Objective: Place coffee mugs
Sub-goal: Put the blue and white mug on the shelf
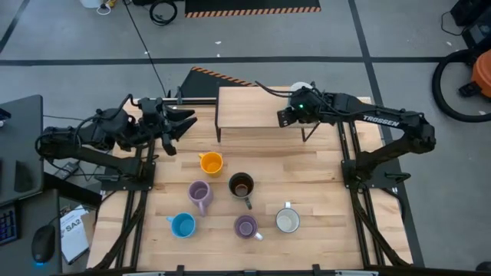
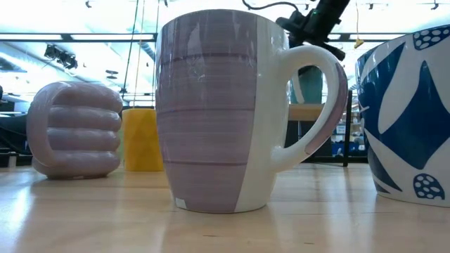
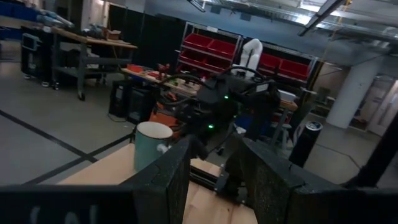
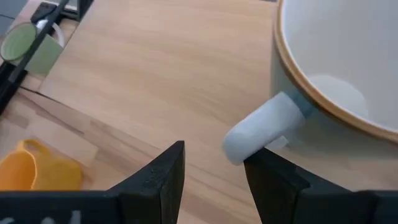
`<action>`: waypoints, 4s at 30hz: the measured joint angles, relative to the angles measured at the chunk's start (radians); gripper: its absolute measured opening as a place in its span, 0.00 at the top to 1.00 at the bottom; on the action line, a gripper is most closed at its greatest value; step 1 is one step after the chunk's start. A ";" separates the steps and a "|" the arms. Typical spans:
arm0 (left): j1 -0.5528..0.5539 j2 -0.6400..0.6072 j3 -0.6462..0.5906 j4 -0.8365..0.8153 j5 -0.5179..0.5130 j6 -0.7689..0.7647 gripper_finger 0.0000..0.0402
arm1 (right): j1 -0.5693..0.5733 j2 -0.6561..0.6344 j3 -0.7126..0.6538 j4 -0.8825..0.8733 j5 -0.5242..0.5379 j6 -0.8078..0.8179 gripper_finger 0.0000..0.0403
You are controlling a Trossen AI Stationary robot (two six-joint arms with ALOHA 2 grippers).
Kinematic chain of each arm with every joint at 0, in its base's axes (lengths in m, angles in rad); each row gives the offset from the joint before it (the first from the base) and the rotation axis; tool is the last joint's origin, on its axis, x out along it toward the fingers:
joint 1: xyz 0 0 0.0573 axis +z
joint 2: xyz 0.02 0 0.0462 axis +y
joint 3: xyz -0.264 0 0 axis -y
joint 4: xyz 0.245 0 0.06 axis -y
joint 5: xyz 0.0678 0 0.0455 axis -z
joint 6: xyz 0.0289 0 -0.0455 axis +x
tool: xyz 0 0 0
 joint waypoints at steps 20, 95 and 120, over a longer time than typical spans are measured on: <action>0.000 0.000 0.000 -0.020 0.075 -0.079 0.64 | -0.010 -0.041 0.000 -0.136 -0.061 -0.104 0.58; 0.613 0.295 -0.001 -0.072 0.693 -0.154 0.64 | -0.198 0.028 0.387 -0.423 -0.277 -1.009 0.58; 0.834 0.195 0.001 -0.056 0.816 -0.051 0.64 | -0.254 0.303 0.654 -0.758 -0.259 -1.228 0.58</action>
